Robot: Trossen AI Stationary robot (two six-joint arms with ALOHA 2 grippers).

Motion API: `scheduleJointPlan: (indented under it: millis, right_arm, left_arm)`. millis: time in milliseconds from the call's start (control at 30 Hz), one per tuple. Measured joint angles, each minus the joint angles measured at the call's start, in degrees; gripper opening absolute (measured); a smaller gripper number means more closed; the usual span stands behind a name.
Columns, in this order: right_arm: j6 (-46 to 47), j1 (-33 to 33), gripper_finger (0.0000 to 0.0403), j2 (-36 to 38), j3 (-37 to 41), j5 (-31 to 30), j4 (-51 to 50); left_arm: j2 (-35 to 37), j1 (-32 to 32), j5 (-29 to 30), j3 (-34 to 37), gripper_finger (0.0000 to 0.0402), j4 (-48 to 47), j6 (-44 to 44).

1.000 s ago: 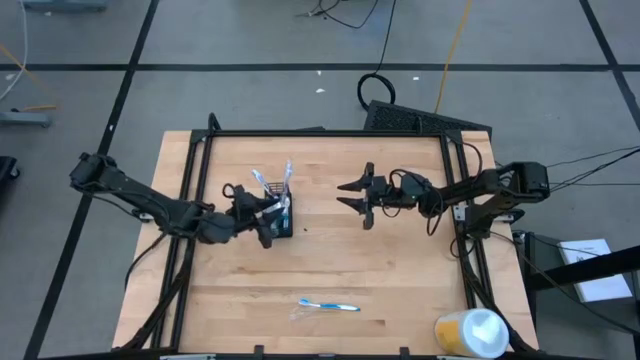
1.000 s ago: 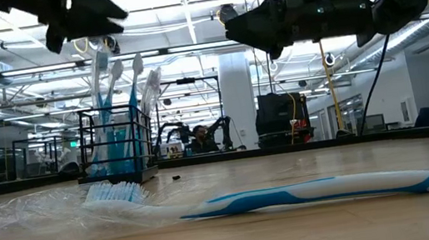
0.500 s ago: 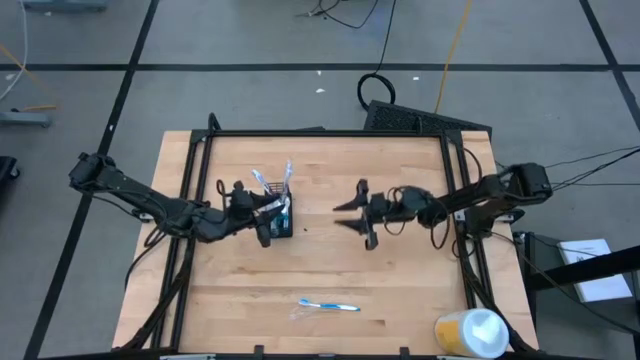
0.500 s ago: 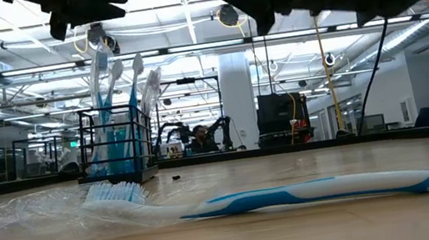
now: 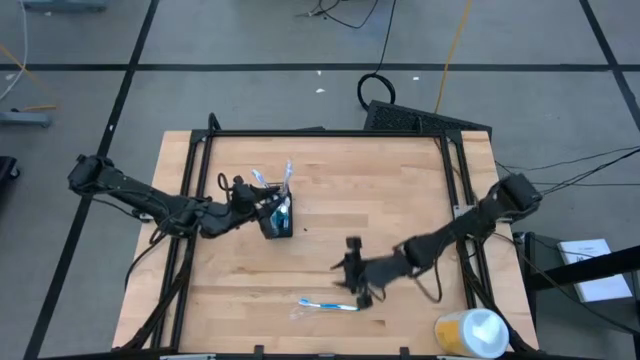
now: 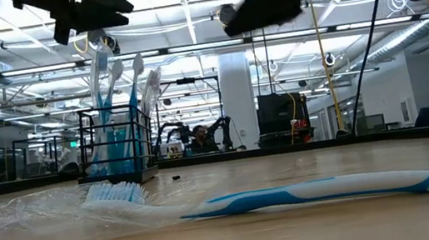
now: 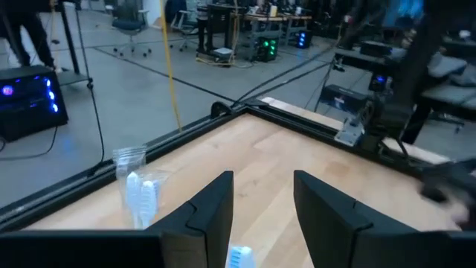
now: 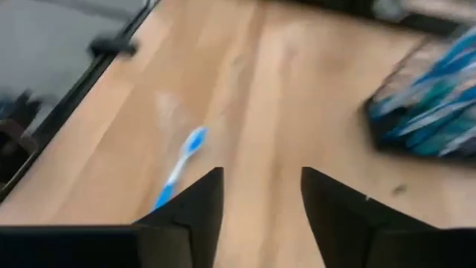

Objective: Pick & Place toothbrushing station
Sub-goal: Put the blue toothbrush into the black organizer

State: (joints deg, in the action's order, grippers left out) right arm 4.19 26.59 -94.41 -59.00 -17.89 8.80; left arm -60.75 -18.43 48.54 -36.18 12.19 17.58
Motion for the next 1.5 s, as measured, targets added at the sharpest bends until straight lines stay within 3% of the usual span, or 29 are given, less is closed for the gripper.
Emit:
scheduleJointPlan:
  millis: [267,467,800,1133,1333,1500]
  right_arm:
    - [6.65,4.7,0.0232,-13.42,-8.86,0.13,-8.5]
    - [8.64,6.17,0.0233,-20.19,-11.47,1.69,-8.31]
    - [13.41,7.3,0.0173,-23.37,-11.76,0.95,-11.22]
    - [13.26,6.53,0.0019,-23.57,-11.65,1.65,-17.13]
    - [12.6,5.73,0.0012,-23.57,-11.58,0.9,-19.86]
    - [8.93,5.79,0.0011,-21.24,-11.47,-3.78,-18.36]
  left_arm:
    - [-0.09,2.27,0.04,0.0,0.0145,-0.44,2.45]
    - [-0.1,3.73,0.03,0.0,0.0145,-2.23,5.59]
    - [-0.11,3.84,-0.47,0.0,0.0145,-2.06,5.71]
    - [-0.09,3.84,-2.06,0.0,0.0145,-2.04,5.83]
    - [-0.11,3.84,-2.08,0.0,0.0145,-1.38,5.42]
    - [-0.09,3.84,-2.12,0.0,0.0145,-1.38,5.55]
